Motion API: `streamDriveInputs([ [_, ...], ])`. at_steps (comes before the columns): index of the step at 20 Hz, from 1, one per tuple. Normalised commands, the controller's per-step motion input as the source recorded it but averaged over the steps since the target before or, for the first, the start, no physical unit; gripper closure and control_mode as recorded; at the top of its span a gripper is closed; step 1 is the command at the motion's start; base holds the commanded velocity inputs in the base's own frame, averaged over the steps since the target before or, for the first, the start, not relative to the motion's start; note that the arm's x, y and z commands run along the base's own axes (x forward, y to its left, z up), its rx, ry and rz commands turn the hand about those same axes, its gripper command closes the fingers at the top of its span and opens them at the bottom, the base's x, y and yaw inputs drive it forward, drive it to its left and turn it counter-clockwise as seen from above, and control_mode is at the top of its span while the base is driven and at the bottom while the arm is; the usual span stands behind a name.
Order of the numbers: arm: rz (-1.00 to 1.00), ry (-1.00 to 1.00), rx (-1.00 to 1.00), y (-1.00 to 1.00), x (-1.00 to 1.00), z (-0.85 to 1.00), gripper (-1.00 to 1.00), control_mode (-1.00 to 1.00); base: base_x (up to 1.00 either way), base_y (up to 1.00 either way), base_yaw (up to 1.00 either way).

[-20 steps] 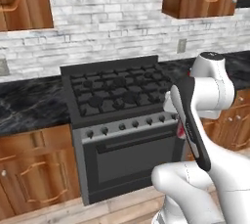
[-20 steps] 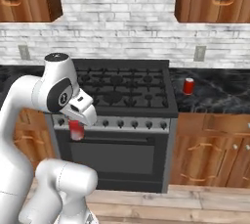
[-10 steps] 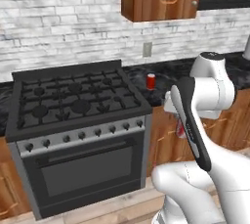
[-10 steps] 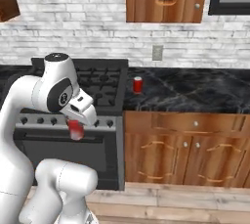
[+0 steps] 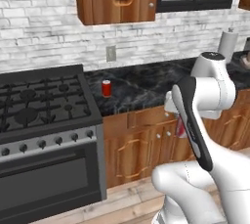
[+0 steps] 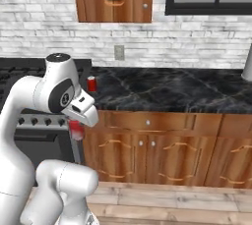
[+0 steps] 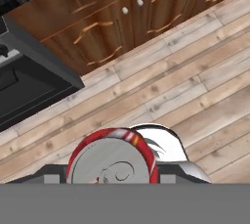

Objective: Four empty soda cans are scattered around the kitchen. Gather all the cans and cluster them next to the stove for recycling.

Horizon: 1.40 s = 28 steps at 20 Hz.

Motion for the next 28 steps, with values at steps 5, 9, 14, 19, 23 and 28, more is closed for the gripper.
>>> streamDriveInputs([
  [5,0.00,0.00,0.00,0.00,0.00,0.00,1.00,1.00,0.29,-0.22,0.00],
  [9,0.00,0.00,0.00,0.00,0.00,0.00,1.00,1.00,0.31,0.00,0.00],
  [14,0.00,0.00,0.00,0.00,0.00,0.00,1.00,1.00,0.52,-0.15,0.01],
  [19,0.00,0.00,0.00,0.00,0.00,0.00,1.00,1.00,0.40,-0.19,0.02],
  [23,0.00,0.00,0.00,0.00,0.00,0.00,1.00,1.00,0.03,-0.34,0.01],
  [28,0.00,0.00,0.00,0.00,0.00,0.00,1.00,1.00,0.38,-0.24,0.00],
])
